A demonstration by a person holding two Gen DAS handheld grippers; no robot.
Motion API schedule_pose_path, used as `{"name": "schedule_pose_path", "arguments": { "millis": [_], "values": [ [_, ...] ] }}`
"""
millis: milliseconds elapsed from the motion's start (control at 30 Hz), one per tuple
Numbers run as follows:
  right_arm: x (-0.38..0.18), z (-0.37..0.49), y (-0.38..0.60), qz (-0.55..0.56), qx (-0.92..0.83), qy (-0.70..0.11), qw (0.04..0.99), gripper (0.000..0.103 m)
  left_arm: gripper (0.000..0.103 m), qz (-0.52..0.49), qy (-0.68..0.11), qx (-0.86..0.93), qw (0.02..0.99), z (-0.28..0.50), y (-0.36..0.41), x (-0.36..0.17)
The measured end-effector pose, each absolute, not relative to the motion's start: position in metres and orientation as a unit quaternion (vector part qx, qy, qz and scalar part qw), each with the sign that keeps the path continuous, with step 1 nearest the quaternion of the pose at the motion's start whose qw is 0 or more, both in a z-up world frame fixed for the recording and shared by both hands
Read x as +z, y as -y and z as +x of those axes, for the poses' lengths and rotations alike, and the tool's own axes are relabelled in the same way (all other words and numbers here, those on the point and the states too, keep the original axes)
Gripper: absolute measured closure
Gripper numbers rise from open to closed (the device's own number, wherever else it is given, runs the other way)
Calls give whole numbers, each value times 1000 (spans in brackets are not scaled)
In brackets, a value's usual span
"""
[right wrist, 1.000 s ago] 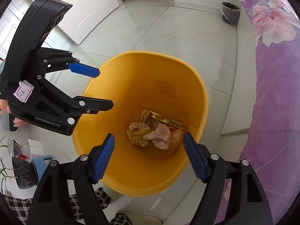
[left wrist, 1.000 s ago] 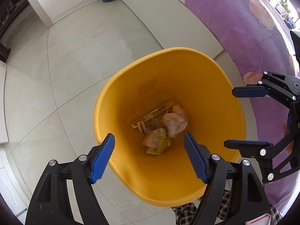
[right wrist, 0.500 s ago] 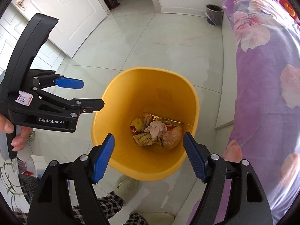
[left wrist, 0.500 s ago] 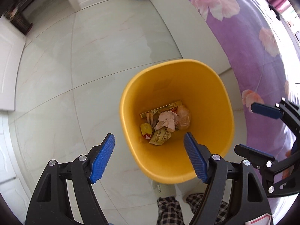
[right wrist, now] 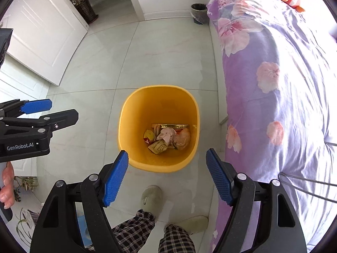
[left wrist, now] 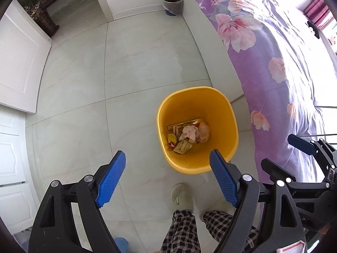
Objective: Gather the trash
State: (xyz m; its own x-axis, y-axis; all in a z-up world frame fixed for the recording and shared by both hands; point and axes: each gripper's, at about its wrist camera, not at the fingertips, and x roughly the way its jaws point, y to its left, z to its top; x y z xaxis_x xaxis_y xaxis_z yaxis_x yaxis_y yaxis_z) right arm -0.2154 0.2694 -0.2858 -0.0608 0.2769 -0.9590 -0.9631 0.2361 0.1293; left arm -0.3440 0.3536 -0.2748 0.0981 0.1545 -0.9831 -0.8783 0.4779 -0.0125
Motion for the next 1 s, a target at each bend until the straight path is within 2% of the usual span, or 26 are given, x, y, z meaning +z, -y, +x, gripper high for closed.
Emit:
{"name": "schedule_pose_path", "arguments": {
  "millis": [467, 1000],
  "values": [
    [-221, -226, -253, -309, 507, -513, 620, 25, 19, -334, -539, 402, 661, -367, -333, -222],
    [-207, -233, -251, -316, 503, -507, 625, 24, 18, -331, -532, 398, 670, -368, -330, -205]
  ]
}}
